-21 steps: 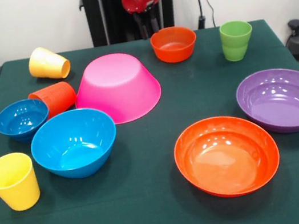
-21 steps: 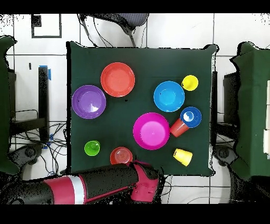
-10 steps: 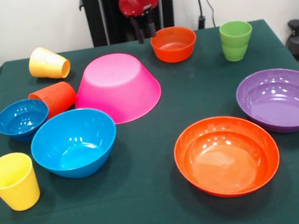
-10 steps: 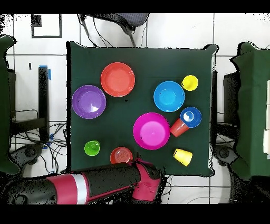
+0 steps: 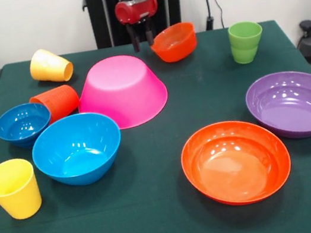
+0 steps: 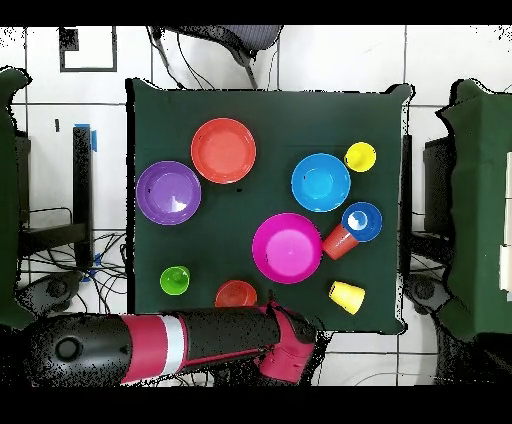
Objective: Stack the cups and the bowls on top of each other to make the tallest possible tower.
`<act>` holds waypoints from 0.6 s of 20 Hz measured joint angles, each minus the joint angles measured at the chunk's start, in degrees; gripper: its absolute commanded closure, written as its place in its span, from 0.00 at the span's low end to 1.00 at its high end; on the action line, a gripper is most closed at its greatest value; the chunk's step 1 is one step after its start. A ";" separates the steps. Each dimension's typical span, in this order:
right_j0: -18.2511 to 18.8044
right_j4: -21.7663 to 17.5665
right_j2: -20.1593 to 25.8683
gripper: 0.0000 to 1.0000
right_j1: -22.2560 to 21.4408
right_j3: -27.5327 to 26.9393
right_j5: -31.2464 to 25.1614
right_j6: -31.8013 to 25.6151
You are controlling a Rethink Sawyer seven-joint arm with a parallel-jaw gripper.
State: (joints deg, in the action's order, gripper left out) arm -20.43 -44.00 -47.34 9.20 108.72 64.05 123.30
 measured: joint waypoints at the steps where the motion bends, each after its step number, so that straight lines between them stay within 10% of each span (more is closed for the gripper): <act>1: 0.27 0.21 0.00 0.00 0.59 -0.02 0.45 0.00; 12: 0.85 0.48 0.00 0.00 4.35 -0.05 4.94 0.00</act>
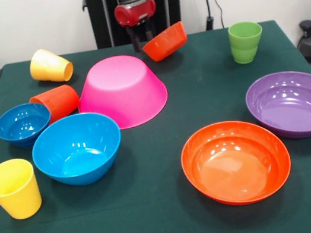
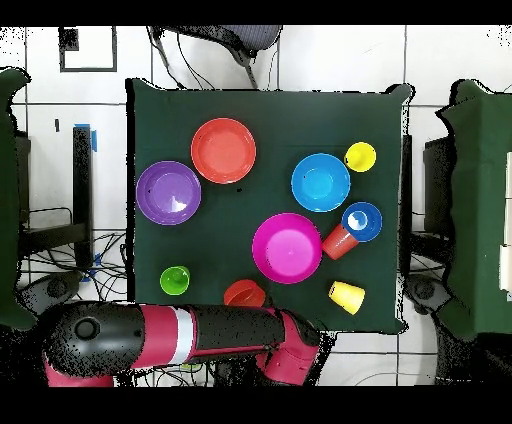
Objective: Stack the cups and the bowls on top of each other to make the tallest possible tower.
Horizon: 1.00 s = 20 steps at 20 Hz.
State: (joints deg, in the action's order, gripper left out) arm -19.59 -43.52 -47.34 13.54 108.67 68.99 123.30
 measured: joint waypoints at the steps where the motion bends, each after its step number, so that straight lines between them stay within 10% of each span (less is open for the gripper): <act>1: -0.15 0.00 0.00 0.00 0.04 0.00 0.05 0.00; 20: -1.33 0.02 -1.10 0.00 -0.01 -0.07 0.06 0.00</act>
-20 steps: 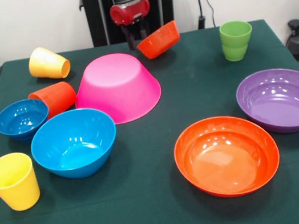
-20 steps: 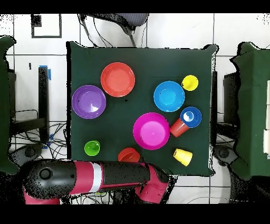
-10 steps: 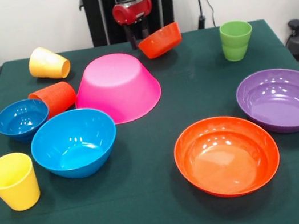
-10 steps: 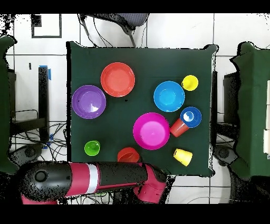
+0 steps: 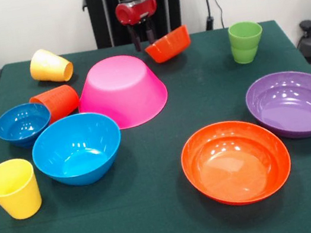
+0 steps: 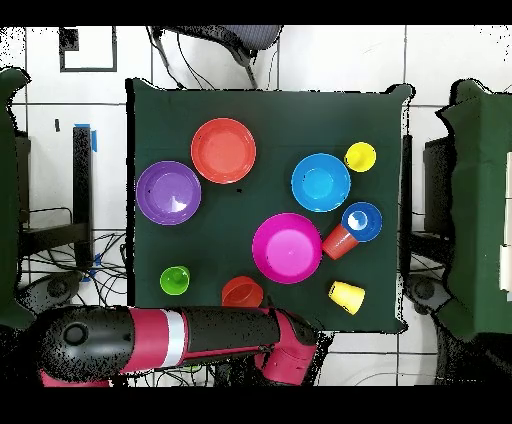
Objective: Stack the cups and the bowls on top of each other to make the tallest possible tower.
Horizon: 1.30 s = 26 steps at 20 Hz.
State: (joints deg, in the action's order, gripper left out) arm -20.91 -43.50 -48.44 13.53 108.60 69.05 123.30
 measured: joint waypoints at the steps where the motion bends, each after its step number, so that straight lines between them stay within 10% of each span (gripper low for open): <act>1: -0.03 0.02 -0.05 0.00 -0.05 -0.01 -0.01 0.00; 26: -4.11 -0.52 -0.30 0.00 -4.54 -0.50 -0.01 0.00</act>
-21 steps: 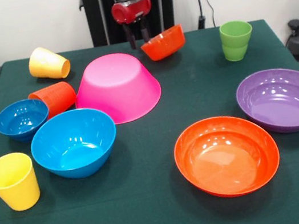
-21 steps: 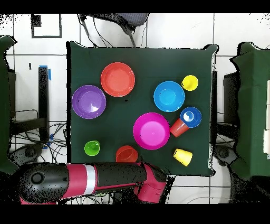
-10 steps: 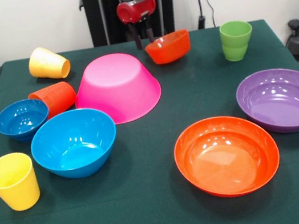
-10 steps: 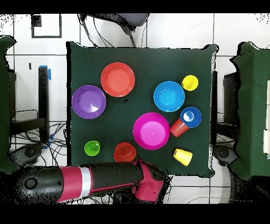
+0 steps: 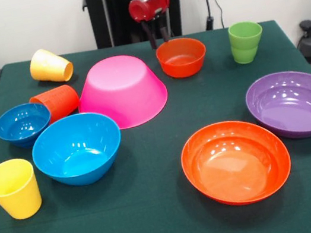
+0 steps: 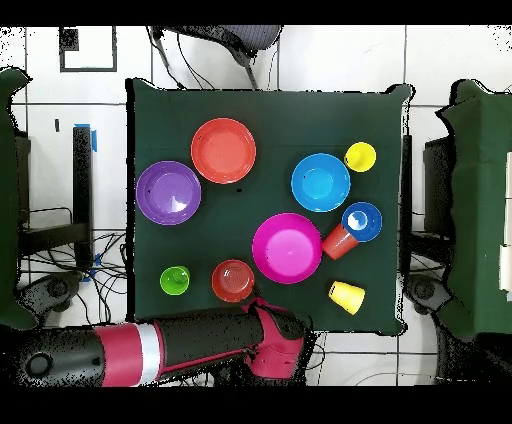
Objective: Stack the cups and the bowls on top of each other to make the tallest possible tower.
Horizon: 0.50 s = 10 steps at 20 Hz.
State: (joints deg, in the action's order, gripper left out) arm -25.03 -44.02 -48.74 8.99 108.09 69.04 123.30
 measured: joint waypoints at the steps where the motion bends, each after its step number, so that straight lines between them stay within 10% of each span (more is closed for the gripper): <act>1: -0.09 0.01 -0.01 0.00 0.01 -0.06 0.00 0.00; 10: -0.19 0.13 -0.23 0.00 0.47 -0.28 0.00 0.00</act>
State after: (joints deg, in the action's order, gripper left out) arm -25.21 -43.89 -48.97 9.45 107.81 69.04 123.30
